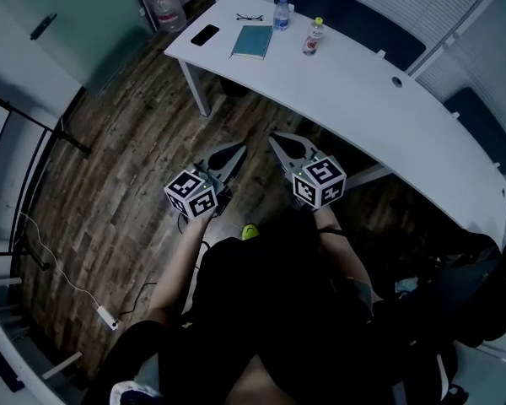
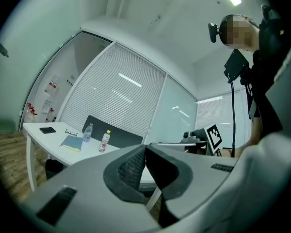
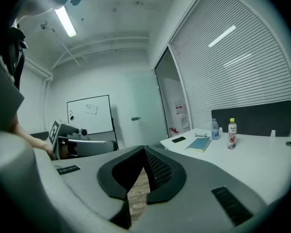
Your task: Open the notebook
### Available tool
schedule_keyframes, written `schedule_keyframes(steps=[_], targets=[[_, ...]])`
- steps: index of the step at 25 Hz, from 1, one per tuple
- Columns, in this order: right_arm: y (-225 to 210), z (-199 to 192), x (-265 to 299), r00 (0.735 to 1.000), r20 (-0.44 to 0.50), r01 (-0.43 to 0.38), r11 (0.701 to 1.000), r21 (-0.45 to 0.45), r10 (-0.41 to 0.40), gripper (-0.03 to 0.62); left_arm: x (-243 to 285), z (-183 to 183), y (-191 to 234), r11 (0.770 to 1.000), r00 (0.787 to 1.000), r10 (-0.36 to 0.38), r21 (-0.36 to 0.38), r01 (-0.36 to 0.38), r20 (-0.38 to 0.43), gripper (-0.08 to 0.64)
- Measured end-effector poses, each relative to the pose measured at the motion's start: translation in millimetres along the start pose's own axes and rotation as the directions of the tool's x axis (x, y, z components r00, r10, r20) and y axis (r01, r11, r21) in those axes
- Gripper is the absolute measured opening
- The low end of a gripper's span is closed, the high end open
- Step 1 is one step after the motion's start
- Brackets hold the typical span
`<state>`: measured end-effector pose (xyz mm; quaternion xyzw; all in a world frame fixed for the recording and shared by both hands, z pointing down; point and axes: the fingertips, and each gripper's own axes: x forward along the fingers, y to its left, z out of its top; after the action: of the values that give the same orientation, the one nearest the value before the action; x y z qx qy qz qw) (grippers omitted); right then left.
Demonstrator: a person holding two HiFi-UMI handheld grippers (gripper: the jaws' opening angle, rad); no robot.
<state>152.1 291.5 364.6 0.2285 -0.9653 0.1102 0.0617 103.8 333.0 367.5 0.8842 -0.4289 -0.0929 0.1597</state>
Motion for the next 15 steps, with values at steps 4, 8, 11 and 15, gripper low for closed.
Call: schedule_keyframes(steps=[4, 8, 11, 15], targets=[[2, -6, 5, 1.000, -0.019, 0.004, 1.000, 0.000, -0.004, -0.002, -2, -2, 4, 1.000, 1.000, -0.007, -0.001, 0.007, 0.001, 0.017], [5, -11, 10, 0.999, -0.053, 0.001, 1.000, -0.011, -0.002, -0.002, -4, -1, 7, 1.000, 1.000, -0.010, -0.008, 0.010, 0.000, 0.017], [6, -16, 15, 0.998, -0.066, 0.004, 1.000, -0.018, -0.005, -0.002, -5, -6, 13, 1.000, 1.000, -0.004, -0.013, 0.004, -0.005, 0.017], [5, -22, 25, 0.996, -0.084, -0.007, 1.000, -0.012, 0.005, -0.002, -6, -11, 25, 1.000, 1.000, 0.011, -0.028, -0.012, -0.009, 0.017]])
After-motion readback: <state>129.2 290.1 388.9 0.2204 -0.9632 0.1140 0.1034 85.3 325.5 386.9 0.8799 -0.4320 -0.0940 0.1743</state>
